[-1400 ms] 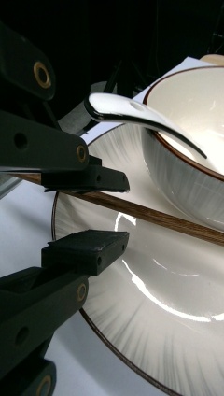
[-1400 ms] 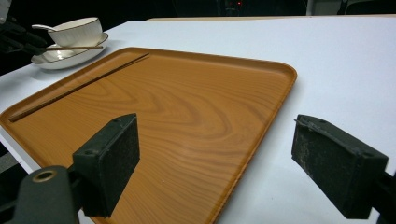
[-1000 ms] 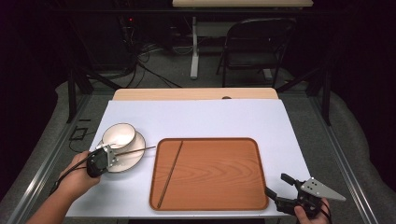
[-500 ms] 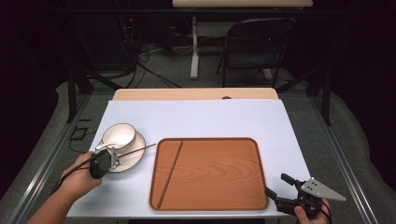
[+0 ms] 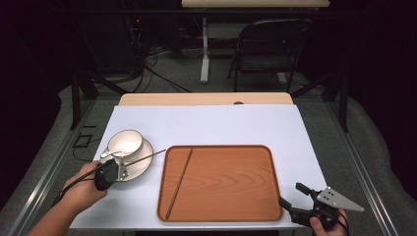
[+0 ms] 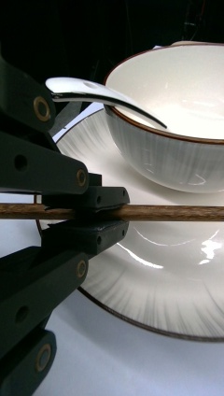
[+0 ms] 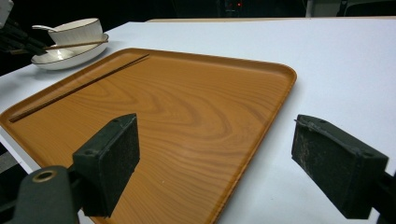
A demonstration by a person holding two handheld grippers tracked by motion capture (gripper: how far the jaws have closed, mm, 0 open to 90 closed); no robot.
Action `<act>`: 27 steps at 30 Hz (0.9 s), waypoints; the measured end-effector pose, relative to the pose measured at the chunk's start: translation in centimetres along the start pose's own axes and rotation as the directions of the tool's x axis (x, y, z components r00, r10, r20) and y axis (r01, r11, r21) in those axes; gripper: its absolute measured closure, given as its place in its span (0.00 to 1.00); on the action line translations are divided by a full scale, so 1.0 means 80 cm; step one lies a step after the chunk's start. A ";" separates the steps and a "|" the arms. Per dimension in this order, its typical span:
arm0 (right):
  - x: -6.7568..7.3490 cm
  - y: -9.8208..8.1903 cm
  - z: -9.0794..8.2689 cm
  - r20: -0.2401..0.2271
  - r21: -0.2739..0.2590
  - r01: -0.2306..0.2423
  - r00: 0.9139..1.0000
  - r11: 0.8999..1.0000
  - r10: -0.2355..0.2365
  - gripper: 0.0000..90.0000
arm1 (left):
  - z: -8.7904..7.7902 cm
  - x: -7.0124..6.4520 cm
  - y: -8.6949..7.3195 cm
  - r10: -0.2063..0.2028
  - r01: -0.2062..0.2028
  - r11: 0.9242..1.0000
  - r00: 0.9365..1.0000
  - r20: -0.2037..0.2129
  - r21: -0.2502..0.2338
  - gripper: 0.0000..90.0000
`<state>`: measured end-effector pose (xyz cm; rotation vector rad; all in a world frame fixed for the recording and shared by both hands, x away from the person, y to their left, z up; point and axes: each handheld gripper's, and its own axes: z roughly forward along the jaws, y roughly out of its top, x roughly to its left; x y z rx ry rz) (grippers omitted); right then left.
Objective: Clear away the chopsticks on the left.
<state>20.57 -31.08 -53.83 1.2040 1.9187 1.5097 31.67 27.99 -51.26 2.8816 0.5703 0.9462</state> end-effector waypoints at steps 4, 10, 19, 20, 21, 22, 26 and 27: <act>-0.001 0.000 0.001 -0.001 0.000 -0.002 1.000 1.000 0.002 0.16 | -0.012 0.003 0.003 -0.023 0.023 1.000 1.000 0.002 -0.008 0.92; -0.001 0.000 0.001 -0.004 0.002 -0.011 1.000 1.000 0.011 0.16 | -0.035 0.010 0.010 -0.095 0.097 0.994 0.995 0.043 -0.051 0.93; 0.000 0.001 0.002 -0.003 0.005 -0.001 1.000 1.000 0.001 0.16 | -0.070 0.009 0.035 -0.334 0.365 0.926 0.912 0.238 -0.100 0.93; 0.000 0.001 0.002 -0.003 0.003 0.000 1.000 1.000 0.000 0.16 | -0.070 0.009 0.035 -0.334 0.365 0.926 0.912 0.238 -0.100 0.93; 0.000 0.001 0.002 -0.002 0.003 -0.002 1.000 1.000 0.002 0.16 | -0.076 0.010 0.042 -0.392 0.434 0.896 0.873 0.291 -0.095 0.93; 0.000 0.001 0.002 -0.002 0.003 -0.003 1.000 1.000 0.003 0.16 | -0.078 0.010 0.045 -0.414 0.461 0.882 0.854 0.314 -0.092 0.93; 0.000 0.001 0.002 -0.002 0.002 -0.003 1.000 1.000 0.003 0.16 | -0.081 0.014 0.053 -0.536 0.605 0.795 0.736 0.414 -0.046 0.93; 0.000 0.001 0.002 -0.002 0.002 -0.003 1.000 1.000 0.003 0.16 | -0.081 0.014 0.055 -0.569 0.644 0.764 0.694 0.441 -0.028 0.93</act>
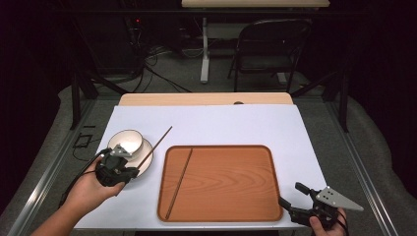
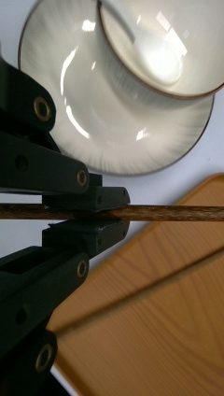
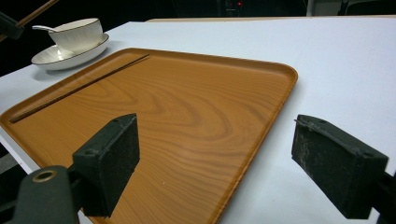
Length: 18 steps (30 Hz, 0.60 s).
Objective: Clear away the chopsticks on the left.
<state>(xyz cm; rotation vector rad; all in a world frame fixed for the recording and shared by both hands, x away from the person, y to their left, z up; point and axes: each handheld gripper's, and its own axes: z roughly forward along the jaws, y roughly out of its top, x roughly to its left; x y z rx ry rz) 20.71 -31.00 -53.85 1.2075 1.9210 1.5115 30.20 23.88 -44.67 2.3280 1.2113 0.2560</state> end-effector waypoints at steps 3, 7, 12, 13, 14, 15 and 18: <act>0.000 0.000 0.000 0.000 0.000 0.001 1.000 1.000 -0.001 0.16 | 0.004 -0.002 0.005 -0.143 0.143 0.990 0.987 0.073 0.016 0.93; 0.000 0.000 0.000 -0.003 -0.004 -0.002 1.000 1.000 0.002 0.16 | 0.014 -0.003 0.008 -0.310 0.309 0.950 0.934 0.177 0.034 0.93; 0.000 0.000 0.000 -0.004 -0.003 -0.001 1.000 1.000 0.001 0.16 | 0.029 -0.002 0.008 -0.435 0.431 0.899 0.859 0.270 0.076 0.93; 0.000 0.000 0.000 -0.002 0.000 -0.001 1.000 1.000 0.001 0.16 | 0.037 -0.003 0.008 -0.471 0.467 0.880 0.831 0.295 0.091 0.93; 0.000 0.000 0.000 -0.002 0.000 -0.001 1.000 1.000 0.001 0.16 | 0.037 -0.003 0.008 -0.471 0.467 0.880 0.831 0.295 0.091 0.93; 0.000 0.000 0.000 -0.002 0.000 -0.001 1.000 1.000 0.001 0.16 | 0.043 -0.004 0.008 -0.505 0.502 0.860 0.807 0.307 0.094 0.93; 0.000 0.000 0.000 -0.003 -0.001 0.001 1.000 1.000 -0.001 0.16 | 0.062 -0.011 0.008 -0.517 0.503 0.855 0.803 0.296 0.128 0.93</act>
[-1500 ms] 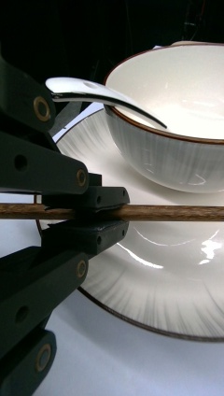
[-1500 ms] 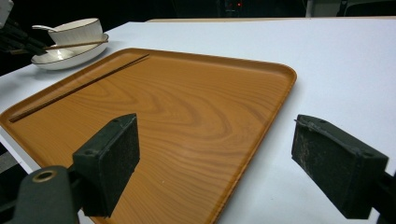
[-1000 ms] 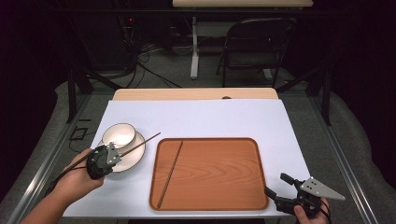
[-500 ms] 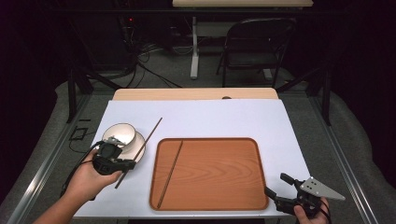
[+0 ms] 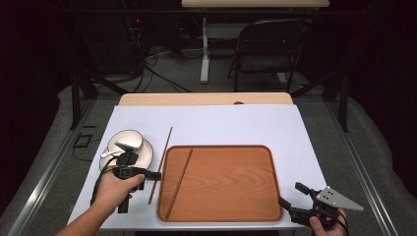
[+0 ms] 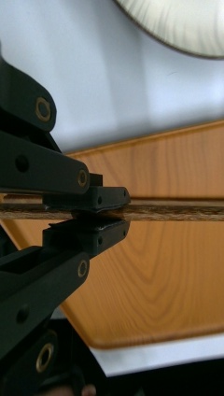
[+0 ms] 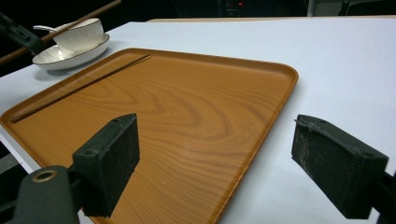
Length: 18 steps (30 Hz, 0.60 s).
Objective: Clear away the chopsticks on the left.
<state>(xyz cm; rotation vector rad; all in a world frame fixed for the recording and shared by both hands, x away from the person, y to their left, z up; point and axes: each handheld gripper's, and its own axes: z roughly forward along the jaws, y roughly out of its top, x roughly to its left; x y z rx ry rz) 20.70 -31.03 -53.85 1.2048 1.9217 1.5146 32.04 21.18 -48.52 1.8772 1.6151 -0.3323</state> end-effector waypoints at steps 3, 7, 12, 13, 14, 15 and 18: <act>0.000 0.000 0.000 0.000 -0.001 0.001 1.000 1.000 -0.001 0.16 | 0.016 0.000 -0.003 -0.017 0.018 0.999 1.000 -0.013 0.049 0.93; 0.000 0.000 0.000 -0.001 -0.002 0.001 1.000 1.000 -0.001 0.16 | 0.035 0.002 -0.008 -0.034 0.040 0.989 0.998 -0.048 0.141 0.93; 0.000 0.000 0.000 -0.002 -0.001 0.002 1.000 1.000 -0.002 0.16 | 0.048 0.003 -0.010 -0.062 0.073 0.983 0.996 -0.067 0.171 0.93; 0.000 0.000 0.000 -0.001 -0.002 0.003 1.000 1.000 -0.003 0.16 | 0.053 0.004 -0.009 -0.075 0.085 0.980 0.995 -0.065 0.181 0.93; 0.000 0.000 0.000 -0.001 -0.003 0.002 1.000 1.000 -0.002 0.16 | 0.055 0.004 -0.009 -0.077 0.088 0.979 0.995 -0.068 0.182 0.93; 0.000 0.000 0.000 -0.001 -0.002 0.001 1.000 1.000 -0.001 0.16 | 0.056 0.003 -0.008 -0.075 0.087 0.978 0.995 -0.067 0.188 0.93; 0.000 0.000 0.000 -0.002 -0.003 0.001 1.000 1.000 -0.001 0.16 | 0.059 0.003 -0.006 -0.071 0.082 0.980 0.995 -0.065 0.182 0.93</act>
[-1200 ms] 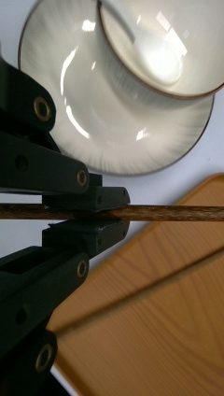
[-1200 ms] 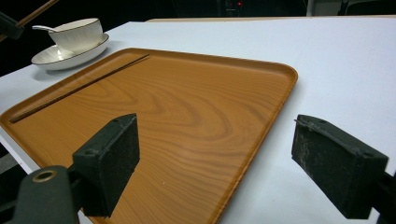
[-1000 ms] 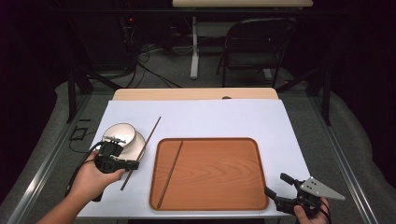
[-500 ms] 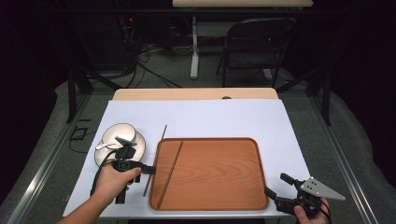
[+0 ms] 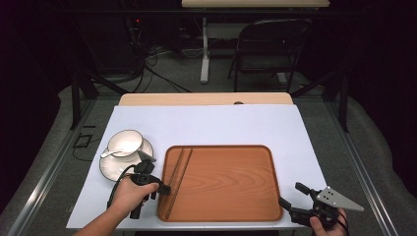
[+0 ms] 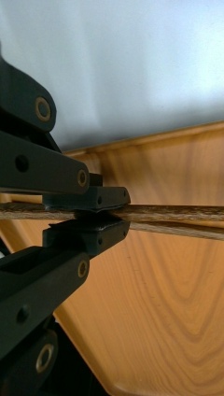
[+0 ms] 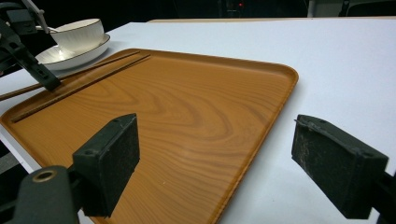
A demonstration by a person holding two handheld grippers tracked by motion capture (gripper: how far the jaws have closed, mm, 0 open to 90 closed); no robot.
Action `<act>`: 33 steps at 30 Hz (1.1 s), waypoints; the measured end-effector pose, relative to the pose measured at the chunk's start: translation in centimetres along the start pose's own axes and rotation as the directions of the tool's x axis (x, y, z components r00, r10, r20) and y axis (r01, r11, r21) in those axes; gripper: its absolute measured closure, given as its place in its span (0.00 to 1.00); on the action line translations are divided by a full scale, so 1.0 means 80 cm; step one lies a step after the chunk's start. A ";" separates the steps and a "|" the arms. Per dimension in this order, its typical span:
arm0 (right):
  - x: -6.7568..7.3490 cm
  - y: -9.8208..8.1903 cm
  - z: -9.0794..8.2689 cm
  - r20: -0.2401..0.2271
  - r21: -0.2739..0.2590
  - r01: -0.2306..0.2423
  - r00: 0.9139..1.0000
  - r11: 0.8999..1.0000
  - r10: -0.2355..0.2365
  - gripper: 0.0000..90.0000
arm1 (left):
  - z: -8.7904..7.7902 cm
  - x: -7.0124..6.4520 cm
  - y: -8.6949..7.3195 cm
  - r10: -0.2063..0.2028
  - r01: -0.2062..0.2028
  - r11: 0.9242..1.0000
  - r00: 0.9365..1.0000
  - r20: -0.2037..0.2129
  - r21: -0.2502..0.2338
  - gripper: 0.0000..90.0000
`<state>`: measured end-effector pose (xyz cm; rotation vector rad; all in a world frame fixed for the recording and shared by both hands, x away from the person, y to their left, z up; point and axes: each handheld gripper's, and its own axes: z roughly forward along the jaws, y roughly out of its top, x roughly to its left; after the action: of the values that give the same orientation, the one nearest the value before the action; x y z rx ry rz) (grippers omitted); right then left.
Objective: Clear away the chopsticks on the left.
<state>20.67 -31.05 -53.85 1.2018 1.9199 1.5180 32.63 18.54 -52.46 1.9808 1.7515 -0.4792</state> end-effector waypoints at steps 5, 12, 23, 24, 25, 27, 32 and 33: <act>0.000 0.000 0.000 -0.001 0.000 0.001 1.000 1.000 -0.001 0.16 | 0.005 0.000 0.004 -0.013 0.013 1.000 1.000 -0.002 -0.016 0.93; 0.000 0.000 0.000 -0.001 0.000 0.002 1.000 1.000 -0.002 0.16 | 0.017 0.000 0.002 0.004 -0.004 1.000 1.000 -0.017 -0.016 0.92; 0.000 0.000 0.000 -0.003 -0.001 0.002 1.000 1.000 -0.002 0.16 | 0.008 -0.002 -0.002 0.052 -0.053 0.998 0.998 -0.046 -0.026 0.88; 0.000 0.000 0.000 -0.003 -0.001 0.002 1.000 1.000 -0.002 0.16 | 0.008 -0.002 -0.002 0.052 -0.053 0.998 0.998 -0.046 -0.026 0.88; 0.000 0.000 0.000 -0.003 -0.001 0.001 1.000 1.000 -0.001 0.16 | 0.002 -0.003 -0.003 0.060 -0.062 0.997 0.997 -0.040 -0.041 0.87; 0.000 0.000 0.000 -0.002 0.000 0.001 1.000 1.000 -0.001 0.16 | -0.004 -0.005 -0.004 0.077 -0.080 0.996 0.996 -0.046 -0.048 0.86; 0.000 0.000 0.000 0.000 0.000 0.003 1.000 1.000 -0.003 0.16 | -0.020 -0.008 -0.015 0.171 -0.186 0.973 0.979 -0.110 -0.137 0.74; 0.000 0.000 0.000 0.000 0.000 0.002 1.000 1.000 -0.002 0.16 | -0.020 -0.008 -0.015 0.171 -0.186 0.973 0.979 -0.110 -0.137 0.71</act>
<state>20.65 -31.02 -53.84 1.1989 1.9202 1.5169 31.27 18.97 -50.89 2.0620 1.5949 -0.1915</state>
